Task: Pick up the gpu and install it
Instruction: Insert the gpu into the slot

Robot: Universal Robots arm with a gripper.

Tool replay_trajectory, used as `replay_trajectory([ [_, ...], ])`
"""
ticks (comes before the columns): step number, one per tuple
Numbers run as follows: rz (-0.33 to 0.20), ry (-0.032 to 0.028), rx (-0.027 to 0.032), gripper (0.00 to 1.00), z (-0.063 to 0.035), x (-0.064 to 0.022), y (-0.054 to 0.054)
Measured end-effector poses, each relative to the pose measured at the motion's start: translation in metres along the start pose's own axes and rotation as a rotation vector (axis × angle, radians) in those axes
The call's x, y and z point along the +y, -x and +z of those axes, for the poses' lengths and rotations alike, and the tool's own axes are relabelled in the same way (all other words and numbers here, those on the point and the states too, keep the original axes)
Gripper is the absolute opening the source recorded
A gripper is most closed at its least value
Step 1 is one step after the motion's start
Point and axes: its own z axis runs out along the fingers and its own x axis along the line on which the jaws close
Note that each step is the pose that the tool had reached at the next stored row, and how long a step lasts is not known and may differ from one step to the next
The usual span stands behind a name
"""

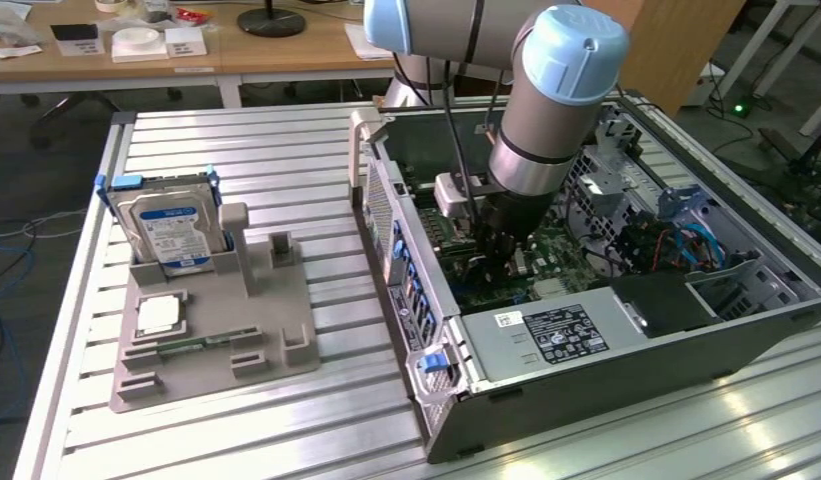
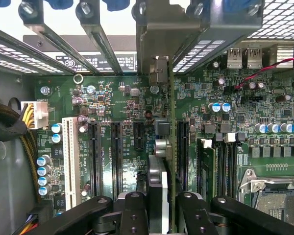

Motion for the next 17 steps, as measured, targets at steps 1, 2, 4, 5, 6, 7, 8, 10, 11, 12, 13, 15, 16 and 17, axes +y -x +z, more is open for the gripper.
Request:
replay_trajectory([
  [1,0.0,0.0,0.0,0.28,0.0,0.0,0.0],
  [2,0.0,0.0003,-0.0017,0.28,0.0004,0.0001,0.0],
  [4,0.0,-0.001,-0.0025,0.29,0.0011,0.0001,0.0],
  [5,0.0,-0.0001,-0.0002,0.35,0.0001,0.0001,0.0],
  [6,0.0,-0.0001,-0.0001,0.35,-0.0004,0.0,0.0],
  [7,0.0,0.0,-0.0001,0.35,-0.0022,0.0,0.0],
  [8,0.0,0.0,0.0,0.35,-0.0048,0.0,0.0],
  [10,0.0,-0.0001,-0.0002,0.35,-0.0133,0.0001,0.001],
  [11,0.0,-0.0001,-0.0001,0.35,-0.0179,0.0001,0.001],
  [12,0.0,0.0,0.0,0.35,-0.0224,0.0001,0.001],
  [13,0.0,0.0,-0.0001,0.35,-0.0269,0.0001,0.001],
  [15,0.0,-0.0001,-0.0001,0.35,-0.0361,0.0001,0.002],
  [16,0.0,0.0,0.0,0.35,-0.0404,0.0002,0.002],
  [17,0.0,-0.0001,-0.0001,0.35,-0.0439,0.0002,0.002],
])
